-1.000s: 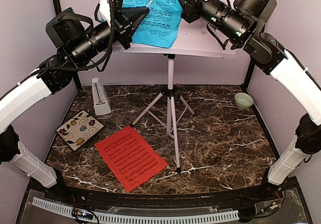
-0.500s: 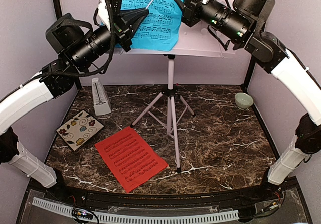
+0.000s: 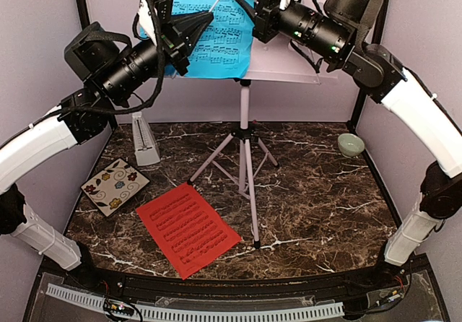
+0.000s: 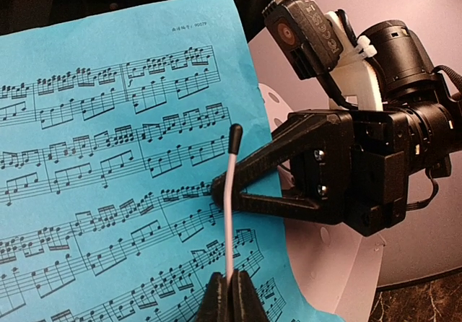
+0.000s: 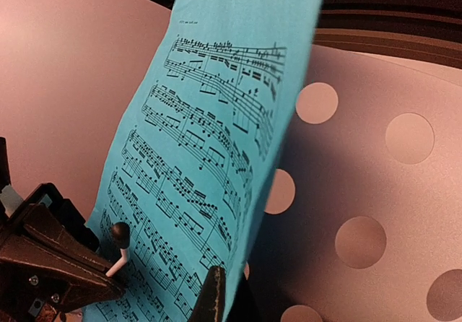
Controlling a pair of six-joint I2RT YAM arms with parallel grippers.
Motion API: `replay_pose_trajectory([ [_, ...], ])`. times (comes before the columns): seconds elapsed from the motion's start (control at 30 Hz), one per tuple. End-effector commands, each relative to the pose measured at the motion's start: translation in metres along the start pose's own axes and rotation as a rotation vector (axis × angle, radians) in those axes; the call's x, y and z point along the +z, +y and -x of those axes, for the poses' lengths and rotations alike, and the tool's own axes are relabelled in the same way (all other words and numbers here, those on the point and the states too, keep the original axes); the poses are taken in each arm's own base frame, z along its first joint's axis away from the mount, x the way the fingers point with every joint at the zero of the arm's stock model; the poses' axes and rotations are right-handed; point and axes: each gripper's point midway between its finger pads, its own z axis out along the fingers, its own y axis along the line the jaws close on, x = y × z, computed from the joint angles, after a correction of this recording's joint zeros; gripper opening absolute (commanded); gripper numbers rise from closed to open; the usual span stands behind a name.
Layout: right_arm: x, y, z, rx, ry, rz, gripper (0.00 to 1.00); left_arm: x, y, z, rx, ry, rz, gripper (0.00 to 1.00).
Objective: Set up the instrument practice props
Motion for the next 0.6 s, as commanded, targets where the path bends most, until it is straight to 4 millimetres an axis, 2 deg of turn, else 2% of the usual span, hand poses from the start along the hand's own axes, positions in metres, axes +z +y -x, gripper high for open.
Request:
replay_pose_trajectory([
  [0.0,-0.002,-0.006,0.013,-0.008,-0.041,-0.007,0.00,-0.011,0.008,0.036,0.014,-0.107,0.006,0.07],
  [0.07,-0.003,-0.006,0.014,-0.008,-0.042,-0.007,0.00,-0.012,0.006,0.036,0.012,-0.106,-0.002,0.24],
  [0.27,-0.004,-0.009,0.016,-0.009,-0.048,-0.022,0.00,-0.018,0.006,0.040,-0.005,-0.115,-0.007,0.44],
  [0.4,-0.005,-0.013,0.022,-0.013,-0.065,-0.040,0.00,-0.024,0.005,0.042,-0.021,-0.118,-0.008,0.47],
  [0.57,-0.004,-0.018,0.031,-0.035,-0.087,-0.063,0.00,-0.030,0.008,0.034,-0.035,-0.083,0.017,0.48],
])
